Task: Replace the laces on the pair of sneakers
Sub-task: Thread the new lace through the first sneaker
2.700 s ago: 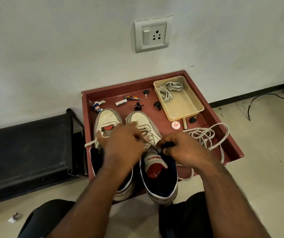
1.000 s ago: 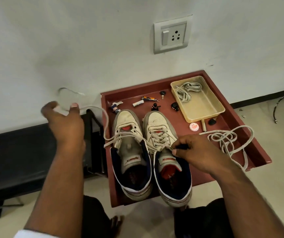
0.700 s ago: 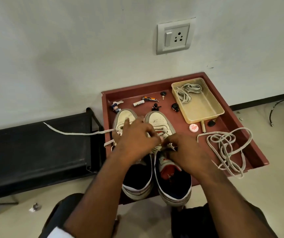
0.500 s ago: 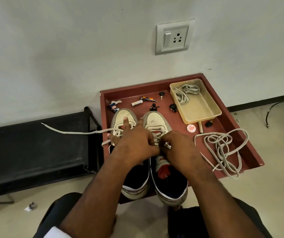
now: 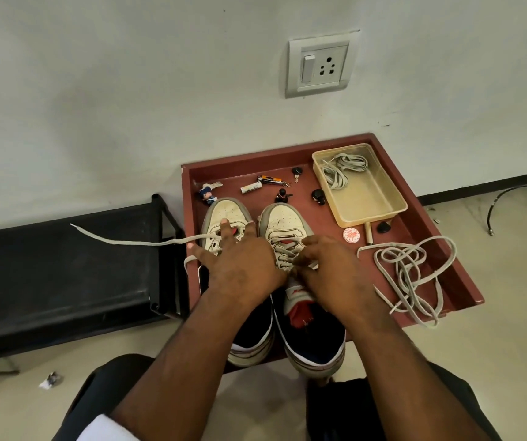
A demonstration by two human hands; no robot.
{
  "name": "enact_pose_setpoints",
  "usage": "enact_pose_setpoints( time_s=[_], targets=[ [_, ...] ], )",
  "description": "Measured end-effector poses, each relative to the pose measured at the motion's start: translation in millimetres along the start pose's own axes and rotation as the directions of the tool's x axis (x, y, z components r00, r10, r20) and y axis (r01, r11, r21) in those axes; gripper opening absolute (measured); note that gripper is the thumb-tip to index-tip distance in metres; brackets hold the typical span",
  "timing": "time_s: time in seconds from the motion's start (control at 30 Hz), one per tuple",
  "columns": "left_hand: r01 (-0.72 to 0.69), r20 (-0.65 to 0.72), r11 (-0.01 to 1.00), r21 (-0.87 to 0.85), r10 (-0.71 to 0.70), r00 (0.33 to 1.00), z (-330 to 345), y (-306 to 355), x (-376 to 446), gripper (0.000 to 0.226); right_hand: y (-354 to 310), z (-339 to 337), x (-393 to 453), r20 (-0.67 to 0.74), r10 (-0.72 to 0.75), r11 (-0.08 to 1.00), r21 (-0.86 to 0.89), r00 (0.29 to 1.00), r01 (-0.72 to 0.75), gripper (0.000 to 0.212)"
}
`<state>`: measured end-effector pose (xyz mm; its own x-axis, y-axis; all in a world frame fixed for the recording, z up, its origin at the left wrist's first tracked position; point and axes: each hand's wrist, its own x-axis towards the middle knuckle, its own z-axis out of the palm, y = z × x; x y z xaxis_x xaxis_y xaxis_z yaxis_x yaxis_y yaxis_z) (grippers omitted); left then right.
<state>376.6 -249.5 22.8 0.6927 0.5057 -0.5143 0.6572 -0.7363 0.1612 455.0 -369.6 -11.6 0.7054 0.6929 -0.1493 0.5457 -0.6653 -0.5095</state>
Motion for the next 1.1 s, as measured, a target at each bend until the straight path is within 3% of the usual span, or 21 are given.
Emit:
enact_pose_setpoints(
  time_s=[0.07,0.13,0.17,0.2,0.27,0.33,0.4,0.43,0.5,0.53,0.57,0.6,0.63,0.67,0.7,0.73,0.8,0.87,0.9,0.97,1.1],
  targets=[
    [-0.015,-0.020,1.000,0.024,0.016,1.000,1.5,0.8,0.4,0.043,0.7,-1.4,-1.8,-0.132,0.161,0.959,0.255,0.978,-0.123,0.009],
    [-0.019,-0.025,0.999,0.028,0.020,0.999,1.8,1.2,0.3,0.039,3.0,-8.5,-3.2,-0.146,0.488,0.658,0.710,0.861,-0.252,0.019],
    [-0.018,-0.027,0.999,0.027,0.018,0.999,1.7,0.9,0.2,0.037,6.2,-11.0,-4.0,-0.134,0.590,0.511,0.826,0.796,-0.240,0.021],
    [-0.018,-0.033,0.999,0.029,0.019,0.999,1.0,1.0,-0.3,0.035,8.7,-12.9,-5.0,-0.141,0.619,0.478,0.849,0.773,-0.228,0.019],
    [-0.025,-0.047,0.999,0.036,0.026,0.999,1.0,1.1,-0.4,0.034,7.4,-15.7,-7.0,-0.215,0.463,0.690,0.696,0.860,-0.197,0.025],
    [-0.032,-0.055,0.999,0.027,0.034,0.998,2.1,1.1,0.8,0.036,1.7,-12.9,-9.2,-0.148,0.139,0.956,0.278,0.979,-0.094,0.044],
    [-0.034,-0.052,0.999,0.020,0.035,0.998,3.3,0.4,2.8,0.037,-6.3,-5.7,-8.5,0.011,-0.005,0.994,-0.108,1.000,0.006,0.035],
    [-0.035,-0.047,0.999,0.023,0.036,0.998,3.4,-0.3,3.2,0.036,-7.9,-2.3,-6.3,0.060,0.006,0.983,-0.184,0.998,0.005,0.027],
    [-0.039,-0.041,0.999,0.028,0.040,0.998,2.7,-1.7,2.8,0.035,-6.2,-2.3,-3.3,0.017,0.029,0.995,-0.096,0.999,-0.027,0.012],
    [-0.041,-0.039,0.999,0.028,0.042,0.998,1.9,-2.2,2.5,0.035,-4.8,-7.0,-3.1,-0.043,0.087,0.991,0.110,0.995,-0.082,0.005],
    [-0.042,-0.034,0.999,0.028,0.043,0.998,1.0,-2.6,2.0,0.035,-3.3,-14.7,-3.5,-0.084,0.205,0.906,0.393,0.975,-0.156,0.008],
    [-0.042,-0.028,0.999,0.029,0.043,0.999,0.0,-3.1,1.2,0.034,1.4,-23.5,-4.4,-0.116,0.374,0.722,0.659,0.920,-0.211,0.014],
    [-0.041,-0.022,0.999,0.028,0.042,0.999,-0.7,-3.7,0.5,0.033,11.2,-33.2,-6.1,-0.156,0.558,0.527,0.825,0.815,-0.203,0.018],
    [-0.042,-0.018,0.999,0.025,0.042,0.999,-1.2,-4.2,0.5,0.031,23.5,-41.4,-9.2,-0.199,0.694,0.426,0.888,0.692,-0.172,0.017],
    [-0.042,-0.017,0.999,0.019,0.043,0.999,-1.0,-5.0,0.9,0.030,33.1,-48.7,-12.8,-0.244,0.764,0.437,0.877,0.597,-0.200,0.014],
    [-0.044,-0.016,0.999,0.017,0.045,0.999,-0.6,-5.6,1.2,0.028,39.8,-51.4,-14.3,-0.297,0.761,0.519,0.812,0.577,-0.266,0.017],
    [-0.054,-0.025,0.998,0.018,0.054,0.998,0.4,-5.4,2.3,0.028,34.4,-47.0,-13.9,-0.335,0.527,0.766,0.586,0.781,-0.265,0.040],
    [-0.059,-0.040,0.998,0.019,0.060,0.997,2.1,-4.8,3.4,0.031,12.5,-30.5,-11.1,-0.149,0.147,0.933,0.348,0.978,-0.087,0.038],
    [-0.060,-0.045,0.998,0.023,0.061,0.997,2.6,-4.5,3.4,0.032,1.6,-21.2,-9.3,-0.041,0.025,0.982,0.187,0.999,-0.017,0.029],
    [-0.055,-0.044,0.998,0.030,0.056,0.997,2.9,-4.8,3.7,0.034,-9.6,-9.8,-5.6,0.087,-0.017,1.000,0.003,0.996,0.017,0.020],
    [-0.051,-0.026,0.998,0.026,0.052,0.998,2.0,-5.8,5.0,0.028,-3.5,-5.5,-1.7,0.185,0.040,0.998,0.049,0.982,-0.049,0.011]
  ],
)
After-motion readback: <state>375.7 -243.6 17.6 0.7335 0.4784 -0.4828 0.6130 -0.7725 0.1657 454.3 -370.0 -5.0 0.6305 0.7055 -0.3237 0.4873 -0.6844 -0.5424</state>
